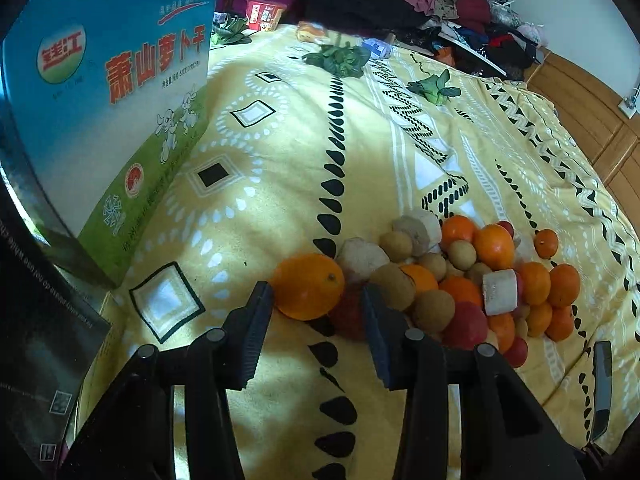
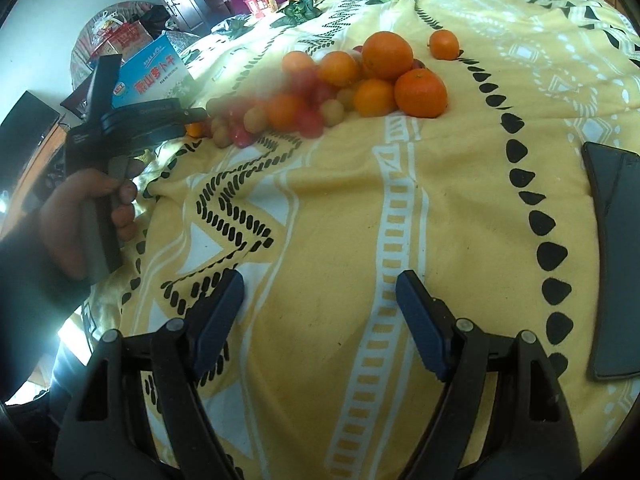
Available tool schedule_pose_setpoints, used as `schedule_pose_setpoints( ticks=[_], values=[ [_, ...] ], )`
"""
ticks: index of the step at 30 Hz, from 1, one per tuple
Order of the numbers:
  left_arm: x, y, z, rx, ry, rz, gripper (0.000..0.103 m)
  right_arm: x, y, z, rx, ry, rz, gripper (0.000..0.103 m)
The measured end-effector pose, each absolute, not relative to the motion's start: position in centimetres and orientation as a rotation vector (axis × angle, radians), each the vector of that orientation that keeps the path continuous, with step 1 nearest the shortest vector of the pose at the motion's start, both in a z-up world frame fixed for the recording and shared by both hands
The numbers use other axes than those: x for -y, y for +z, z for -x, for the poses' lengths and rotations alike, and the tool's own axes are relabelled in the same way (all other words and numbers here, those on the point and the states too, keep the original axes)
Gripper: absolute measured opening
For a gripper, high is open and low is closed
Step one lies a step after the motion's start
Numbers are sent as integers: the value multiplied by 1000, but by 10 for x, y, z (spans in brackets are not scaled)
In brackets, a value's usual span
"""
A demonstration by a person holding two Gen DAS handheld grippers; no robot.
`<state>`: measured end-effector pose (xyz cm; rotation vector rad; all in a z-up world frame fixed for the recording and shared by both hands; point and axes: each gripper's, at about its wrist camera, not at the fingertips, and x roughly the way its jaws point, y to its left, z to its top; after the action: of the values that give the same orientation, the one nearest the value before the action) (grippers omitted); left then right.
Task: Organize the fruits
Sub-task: 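Grasp an orange with the left gripper while the right gripper grasps another orange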
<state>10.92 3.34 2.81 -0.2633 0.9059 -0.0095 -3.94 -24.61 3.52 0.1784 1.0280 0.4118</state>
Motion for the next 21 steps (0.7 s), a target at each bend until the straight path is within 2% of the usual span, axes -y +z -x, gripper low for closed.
schedule_pose_setpoints(
  ticks=[2, 4, 7, 13, 17, 20, 21],
  values=[
    [-33, 30, -107, -897, -5, 250, 37, 248, 37, 38, -1021, 411, -187, 78],
    [-33, 30, -106, -894, -11, 238, 36, 248, 39, 36, -1013, 410, -187, 70],
    [-33, 34, -100, -884, -21, 225, 36, 248, 42, 33, -1006, 406, -186, 67],
    [-31, 47, -67, -894, -72, 246, 36, 245, 45, 28, -1002, 404, -177, 67],
    [-23, 33, -55, -925, -106, 206, 36, 244, 43, 26, -1005, 408, -181, 67],
    [-24, 33, -56, -891, -92, 228, 38, 242, 44, 25, -1010, 412, -176, 67],
    [-23, 34, -57, -878, -91, 224, 43, 242, 45, 25, -1006, 414, -176, 67]
  ],
)
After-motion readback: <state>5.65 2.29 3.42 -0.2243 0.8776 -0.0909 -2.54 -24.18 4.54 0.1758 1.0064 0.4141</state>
